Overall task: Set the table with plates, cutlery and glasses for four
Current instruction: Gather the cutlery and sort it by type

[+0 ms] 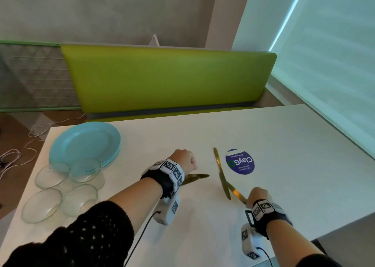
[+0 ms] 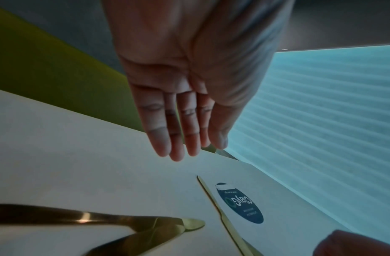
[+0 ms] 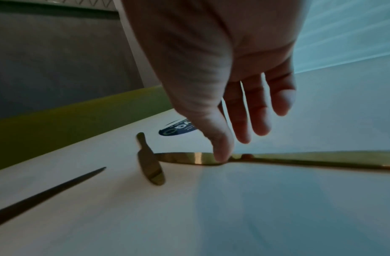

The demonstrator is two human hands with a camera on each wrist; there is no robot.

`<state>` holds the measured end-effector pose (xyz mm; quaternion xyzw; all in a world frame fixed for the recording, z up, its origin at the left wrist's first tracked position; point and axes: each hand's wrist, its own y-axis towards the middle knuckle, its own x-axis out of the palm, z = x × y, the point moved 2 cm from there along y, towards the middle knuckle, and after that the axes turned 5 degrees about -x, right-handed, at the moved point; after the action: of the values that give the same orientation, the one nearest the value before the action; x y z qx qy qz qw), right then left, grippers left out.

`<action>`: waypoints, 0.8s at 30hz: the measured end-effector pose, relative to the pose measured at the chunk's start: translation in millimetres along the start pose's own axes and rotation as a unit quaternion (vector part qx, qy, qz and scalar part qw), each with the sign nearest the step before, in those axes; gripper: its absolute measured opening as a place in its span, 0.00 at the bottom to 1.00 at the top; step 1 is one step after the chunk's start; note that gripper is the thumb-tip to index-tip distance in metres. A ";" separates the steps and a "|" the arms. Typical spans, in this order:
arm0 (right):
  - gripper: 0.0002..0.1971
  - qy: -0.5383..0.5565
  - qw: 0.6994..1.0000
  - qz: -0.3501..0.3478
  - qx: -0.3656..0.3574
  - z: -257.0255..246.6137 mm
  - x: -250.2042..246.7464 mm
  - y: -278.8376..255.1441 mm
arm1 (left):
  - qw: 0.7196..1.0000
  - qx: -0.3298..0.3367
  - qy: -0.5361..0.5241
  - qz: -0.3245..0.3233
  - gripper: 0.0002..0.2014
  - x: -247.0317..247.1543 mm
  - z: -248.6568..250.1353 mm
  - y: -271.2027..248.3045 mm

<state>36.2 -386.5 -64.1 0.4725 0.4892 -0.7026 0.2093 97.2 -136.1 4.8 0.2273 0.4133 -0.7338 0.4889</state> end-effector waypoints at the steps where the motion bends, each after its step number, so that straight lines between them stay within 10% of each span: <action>1: 0.06 -0.021 1.000 -0.006 -0.005 3.8 1.3 4.4 | 1.000 -0.002 -0.004 0.000 0.10 2.5 4.8 5.2; 24: 0.13 0.023 1.000 0.008 -0.009 20.1 -2.7 11.1 | 1.000 -0.004 -0.015 -0.017 0.14 16.0 21.1 19.8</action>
<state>36.6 -409.6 -65.7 0.4908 0.4964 -0.6853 0.2075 109.9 -165.7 -2.9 0.2073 0.4128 -0.7437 0.4833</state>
